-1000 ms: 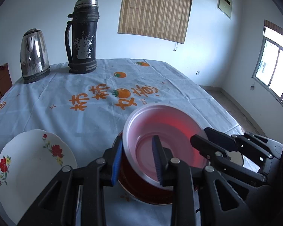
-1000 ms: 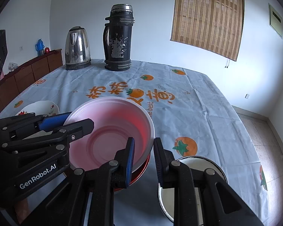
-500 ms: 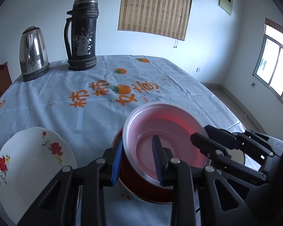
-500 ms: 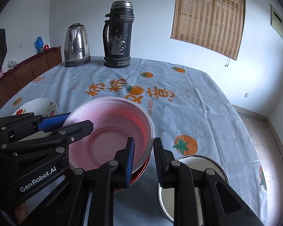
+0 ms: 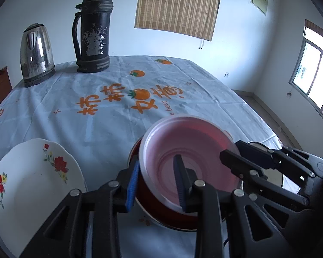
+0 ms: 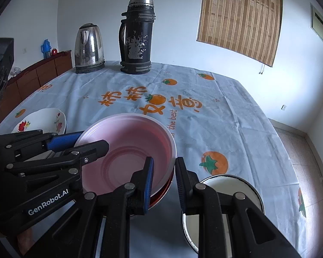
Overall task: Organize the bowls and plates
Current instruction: 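Lower the pink bowl into the steel bowl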
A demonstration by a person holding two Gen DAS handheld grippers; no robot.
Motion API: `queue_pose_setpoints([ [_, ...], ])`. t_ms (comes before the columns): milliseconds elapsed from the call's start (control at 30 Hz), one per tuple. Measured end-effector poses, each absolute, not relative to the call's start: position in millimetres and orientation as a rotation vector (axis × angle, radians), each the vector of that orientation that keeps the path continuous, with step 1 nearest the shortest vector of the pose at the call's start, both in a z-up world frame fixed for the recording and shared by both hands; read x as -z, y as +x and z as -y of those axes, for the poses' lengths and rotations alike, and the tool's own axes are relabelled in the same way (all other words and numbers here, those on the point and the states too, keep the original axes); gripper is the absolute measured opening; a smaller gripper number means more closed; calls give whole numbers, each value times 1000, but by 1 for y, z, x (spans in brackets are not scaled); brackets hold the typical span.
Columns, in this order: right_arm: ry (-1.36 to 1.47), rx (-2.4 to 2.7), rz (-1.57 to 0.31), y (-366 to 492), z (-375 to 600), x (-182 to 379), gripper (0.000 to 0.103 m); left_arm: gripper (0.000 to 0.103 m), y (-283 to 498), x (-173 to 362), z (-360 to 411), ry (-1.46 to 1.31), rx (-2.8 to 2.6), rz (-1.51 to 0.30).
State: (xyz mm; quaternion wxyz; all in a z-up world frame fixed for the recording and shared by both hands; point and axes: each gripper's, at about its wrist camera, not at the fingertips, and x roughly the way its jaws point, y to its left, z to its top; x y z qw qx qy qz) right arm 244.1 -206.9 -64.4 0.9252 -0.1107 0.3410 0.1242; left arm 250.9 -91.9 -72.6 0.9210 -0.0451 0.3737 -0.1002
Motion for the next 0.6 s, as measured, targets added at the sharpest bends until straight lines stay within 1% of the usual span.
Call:
queue_pose_setpoints([
  [600,-233,-263,-707,246,207,68,24,29,251,73,92,-90,211,-764],
])
